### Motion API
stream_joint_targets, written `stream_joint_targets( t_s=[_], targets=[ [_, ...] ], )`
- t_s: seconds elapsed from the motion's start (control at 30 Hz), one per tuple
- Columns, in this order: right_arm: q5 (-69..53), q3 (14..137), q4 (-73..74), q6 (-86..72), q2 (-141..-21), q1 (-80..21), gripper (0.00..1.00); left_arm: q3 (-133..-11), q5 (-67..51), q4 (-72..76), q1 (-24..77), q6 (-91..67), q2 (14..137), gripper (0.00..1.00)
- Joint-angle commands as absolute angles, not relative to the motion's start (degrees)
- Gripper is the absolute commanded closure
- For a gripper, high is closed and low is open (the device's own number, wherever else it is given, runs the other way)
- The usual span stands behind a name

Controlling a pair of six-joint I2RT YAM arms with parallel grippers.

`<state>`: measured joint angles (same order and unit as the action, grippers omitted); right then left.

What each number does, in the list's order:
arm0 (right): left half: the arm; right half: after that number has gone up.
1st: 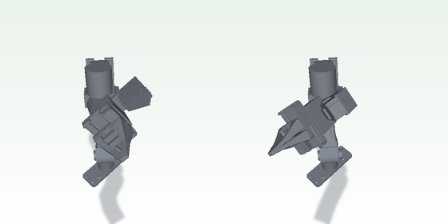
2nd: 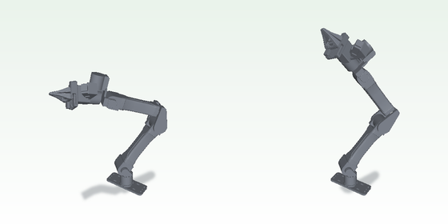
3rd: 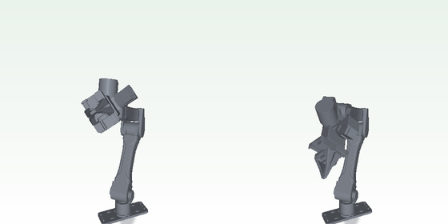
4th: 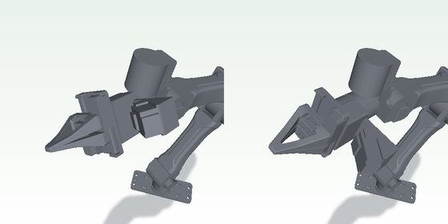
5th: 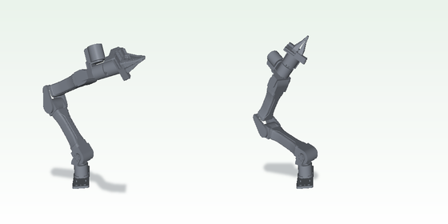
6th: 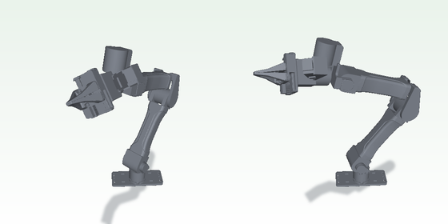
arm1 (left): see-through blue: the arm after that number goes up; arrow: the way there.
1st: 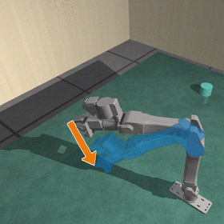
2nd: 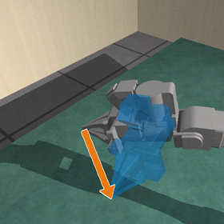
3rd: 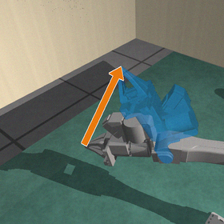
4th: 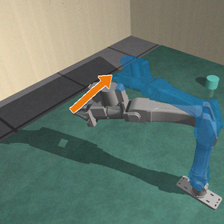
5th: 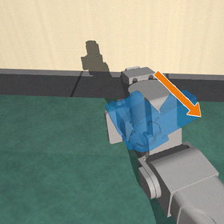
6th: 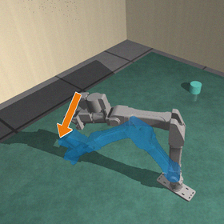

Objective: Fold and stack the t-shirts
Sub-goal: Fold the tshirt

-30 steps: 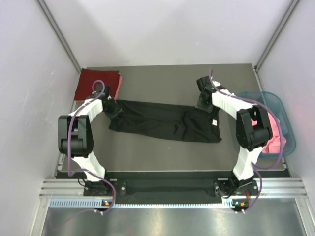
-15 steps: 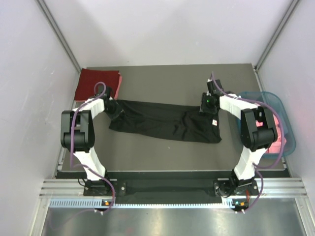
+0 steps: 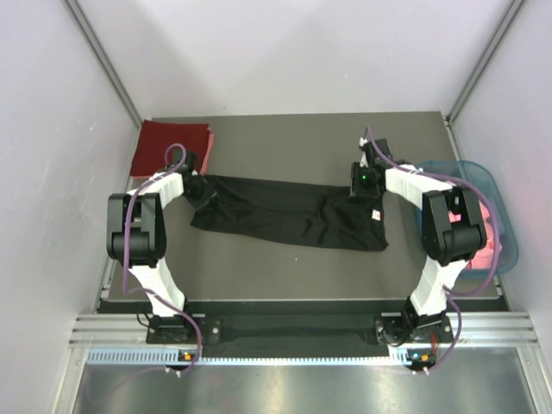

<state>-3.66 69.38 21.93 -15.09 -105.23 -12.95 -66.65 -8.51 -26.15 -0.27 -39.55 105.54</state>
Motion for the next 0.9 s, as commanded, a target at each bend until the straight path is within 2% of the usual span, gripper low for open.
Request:
stream_joint_targets(
  t_s=[0.0, 0.73, 0.83, 0.87],
  targets=[
    [-1.3, 71.3, 21.2, -13.4, -102.3, -11.8, 0.61, -66.4, -4.1, -25.2, -0.2, -39.7, 108.3, 0.61],
    [-5.3, 70.1, 17.8, -11.0, -106.9, -10.4, 0.63, -65.1, -5.4, -23.7, -0.2, -41.0, 108.5, 0.61],
    [-5.4, 70.5, 17.5, -11.0, -107.0, -10.5, 0.73, -65.1, -5.0, -23.9, -0.2, -40.8, 108.5, 0.61],
    [-5.1, 70.9, 17.7, -11.1, -107.0, -10.5, 0.88, -65.3, -4.7, -24.2, -0.2, -40.8, 108.5, 0.61]
  ],
)
